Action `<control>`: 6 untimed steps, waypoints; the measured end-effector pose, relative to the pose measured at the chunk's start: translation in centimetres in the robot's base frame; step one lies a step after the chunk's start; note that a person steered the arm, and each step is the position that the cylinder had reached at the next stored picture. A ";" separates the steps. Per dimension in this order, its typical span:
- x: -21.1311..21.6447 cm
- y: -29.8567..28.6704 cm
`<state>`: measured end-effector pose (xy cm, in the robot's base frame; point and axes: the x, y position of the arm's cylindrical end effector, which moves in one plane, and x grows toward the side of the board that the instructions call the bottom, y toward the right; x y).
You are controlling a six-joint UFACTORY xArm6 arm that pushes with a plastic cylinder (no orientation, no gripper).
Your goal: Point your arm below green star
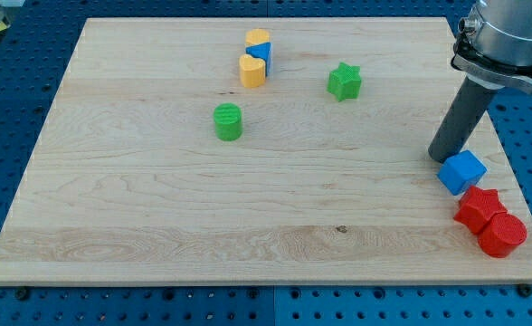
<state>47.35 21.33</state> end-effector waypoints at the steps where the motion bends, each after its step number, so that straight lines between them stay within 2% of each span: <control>1: 0.6 0.0; 4: -0.7 -2.0; 5: -1.1 -6.0; 6: -2.6 -12.9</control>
